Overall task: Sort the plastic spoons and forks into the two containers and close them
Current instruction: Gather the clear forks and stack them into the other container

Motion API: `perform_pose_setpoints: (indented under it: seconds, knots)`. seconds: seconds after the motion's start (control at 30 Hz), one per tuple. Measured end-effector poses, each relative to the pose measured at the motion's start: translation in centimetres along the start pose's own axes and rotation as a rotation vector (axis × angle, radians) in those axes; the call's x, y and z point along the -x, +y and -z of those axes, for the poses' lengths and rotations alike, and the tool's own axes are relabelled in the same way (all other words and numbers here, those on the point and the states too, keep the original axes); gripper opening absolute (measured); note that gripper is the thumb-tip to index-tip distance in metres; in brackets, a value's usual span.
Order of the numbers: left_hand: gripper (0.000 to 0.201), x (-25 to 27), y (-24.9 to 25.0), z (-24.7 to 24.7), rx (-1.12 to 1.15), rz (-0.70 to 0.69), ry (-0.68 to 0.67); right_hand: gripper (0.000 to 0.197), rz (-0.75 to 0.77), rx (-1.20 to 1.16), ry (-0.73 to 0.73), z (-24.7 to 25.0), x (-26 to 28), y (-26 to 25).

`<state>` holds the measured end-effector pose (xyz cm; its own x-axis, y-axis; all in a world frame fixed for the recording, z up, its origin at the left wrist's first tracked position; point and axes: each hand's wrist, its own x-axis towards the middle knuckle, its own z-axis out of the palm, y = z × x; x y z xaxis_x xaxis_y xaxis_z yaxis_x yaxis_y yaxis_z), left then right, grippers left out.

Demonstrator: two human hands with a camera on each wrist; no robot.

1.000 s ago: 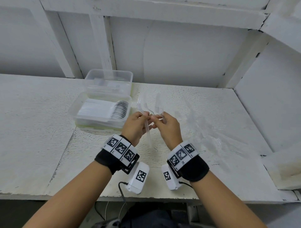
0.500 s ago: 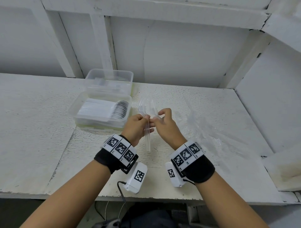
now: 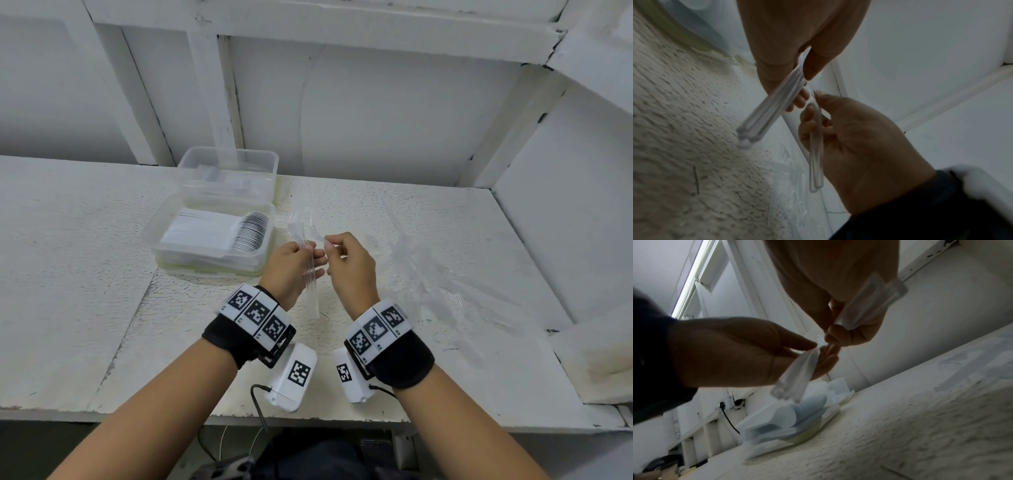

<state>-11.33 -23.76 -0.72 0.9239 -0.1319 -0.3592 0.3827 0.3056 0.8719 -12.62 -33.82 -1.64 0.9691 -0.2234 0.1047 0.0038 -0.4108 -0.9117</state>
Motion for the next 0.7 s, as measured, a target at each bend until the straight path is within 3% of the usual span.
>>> perform_pose_setpoints:
  seconds: [0.47,0.7]
  knots:
    - [0.029,-0.2,0.3,0.0,0.029,-0.057,0.026,0.014,0.025,-0.103,-0.009,-0.7,-0.3,0.1]
    - [0.025,-0.9,0.5,0.6,-0.024,0.029,-0.081,0.014,-0.007,-0.201,-0.077,-0.6,-0.7,0.0]
